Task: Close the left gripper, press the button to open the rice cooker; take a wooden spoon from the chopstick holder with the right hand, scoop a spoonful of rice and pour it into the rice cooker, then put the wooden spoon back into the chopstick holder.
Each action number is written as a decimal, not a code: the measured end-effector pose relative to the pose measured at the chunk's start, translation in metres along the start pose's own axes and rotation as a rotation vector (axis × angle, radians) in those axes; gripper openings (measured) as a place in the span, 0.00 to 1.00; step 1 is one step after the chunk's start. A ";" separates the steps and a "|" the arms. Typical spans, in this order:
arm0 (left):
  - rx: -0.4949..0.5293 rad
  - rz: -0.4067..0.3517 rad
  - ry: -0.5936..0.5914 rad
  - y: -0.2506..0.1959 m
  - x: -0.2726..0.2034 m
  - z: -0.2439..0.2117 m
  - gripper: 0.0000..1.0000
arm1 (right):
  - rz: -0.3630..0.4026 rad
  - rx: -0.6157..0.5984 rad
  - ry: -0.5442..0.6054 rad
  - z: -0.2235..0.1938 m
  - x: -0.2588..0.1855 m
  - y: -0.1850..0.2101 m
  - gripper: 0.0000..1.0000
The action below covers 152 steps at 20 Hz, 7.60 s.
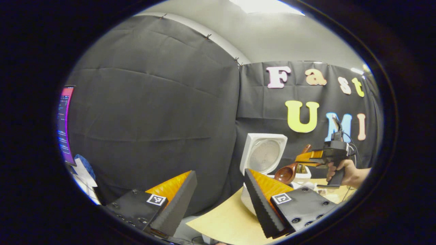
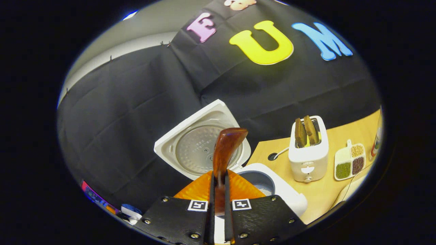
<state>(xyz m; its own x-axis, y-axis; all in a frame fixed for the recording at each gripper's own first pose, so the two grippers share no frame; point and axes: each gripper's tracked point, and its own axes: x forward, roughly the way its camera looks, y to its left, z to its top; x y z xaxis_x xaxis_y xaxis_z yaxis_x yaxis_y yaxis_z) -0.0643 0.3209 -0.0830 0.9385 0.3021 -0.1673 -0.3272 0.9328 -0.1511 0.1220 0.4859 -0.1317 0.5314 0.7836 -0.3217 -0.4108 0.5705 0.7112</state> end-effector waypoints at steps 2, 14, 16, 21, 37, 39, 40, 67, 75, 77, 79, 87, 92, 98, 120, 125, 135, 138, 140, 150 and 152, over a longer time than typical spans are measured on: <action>-0.001 -0.022 -0.009 -0.016 0.006 0.004 0.97 | -0.006 0.036 -0.024 0.012 -0.025 -0.010 0.11; 0.024 -0.202 -0.029 -0.140 0.001 0.018 0.95 | -0.151 0.117 -0.184 0.075 -0.164 -0.107 0.12; 0.029 -0.231 -0.034 -0.160 -0.003 0.018 0.96 | -0.193 0.114 -0.204 0.082 -0.188 -0.128 0.11; 0.015 -0.286 -0.035 -0.204 -0.014 0.019 0.97 | -0.284 0.111 -0.269 0.097 -0.250 -0.170 0.11; -0.005 -0.356 -0.032 -0.296 -0.042 0.022 0.97 | -0.650 0.119 -0.381 0.079 -0.431 -0.333 0.11; 0.002 -0.357 -0.027 -0.303 -0.046 0.020 0.97 | -0.694 0.102 -0.372 0.070 -0.443 -0.350 0.11; 0.007 -0.360 -0.025 -0.307 -0.049 0.019 0.97 | -0.715 0.091 -0.361 0.065 -0.449 -0.357 0.11; 0.050 -0.354 -0.046 -0.370 -0.086 0.013 0.95 | -0.892 -0.142 -0.229 0.023 -0.511 -0.408 0.99; 0.080 -0.319 -0.062 -0.367 -0.057 0.022 0.95 | -0.912 -0.358 -0.356 0.094 -0.541 -0.331 0.99; 0.085 -0.299 -0.057 -0.356 -0.039 0.026 0.95 | -0.915 -0.398 -0.386 0.106 -0.540 -0.308 0.99; 0.087 -0.268 -0.049 -0.343 -0.017 0.037 0.95 | -0.914 -0.438 -0.416 0.115 -0.536 -0.287 0.99; 0.118 -0.157 -0.104 -0.282 0.101 0.093 0.95 | -0.954 -0.518 -0.464 0.118 -0.514 -0.238 0.98; 0.124 -0.122 -0.137 -0.258 0.175 0.122 0.97 | -1.002 -0.505 -0.469 0.106 -0.500 -0.233 0.98; 0.146 -0.117 -0.106 -0.251 0.268 0.118 0.95 | -1.080 -0.472 -0.468 0.088 -0.495 -0.230 0.98; 0.092 -0.052 0.147 -0.240 0.379 0.024 0.92 | -1.068 -0.465 -0.424 0.075 -0.470 -0.233 0.98; 0.099 -0.057 0.155 -0.250 0.349 0.015 0.92 | -1.021 -0.454 -0.434 0.083 -0.477 -0.239 0.98; 0.084 -0.069 0.208 -0.274 0.288 -0.018 0.96 | -0.951 -0.462 -0.421 0.094 -0.497 -0.258 0.98; 0.099 -0.073 0.249 -0.280 0.268 -0.041 0.96 | -0.931 -0.472 -0.422 0.100 -0.499 -0.263 0.98; 0.099 -0.075 0.289 -0.282 0.252 -0.064 0.92 | -0.916 -0.477 -0.418 0.100 -0.502 -0.266 0.98; 0.114 -0.078 0.382 -0.310 0.199 -0.139 0.92 | -0.890 -0.479 -0.399 0.102 -0.518 -0.284 0.98; 0.102 -0.076 0.401 -0.309 0.195 -0.150 0.99 | -0.895 -0.475 -0.401 0.101 -0.522 -0.287 0.98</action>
<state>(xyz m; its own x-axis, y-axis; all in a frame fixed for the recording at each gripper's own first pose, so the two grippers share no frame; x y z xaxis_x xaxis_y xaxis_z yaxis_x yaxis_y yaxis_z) 0.2035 0.0616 -0.2154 0.8355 0.1505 -0.5285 -0.2274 0.9702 -0.0833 0.0376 -0.1121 -0.1044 0.9481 -0.0513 -0.3139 0.0471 0.9987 -0.0208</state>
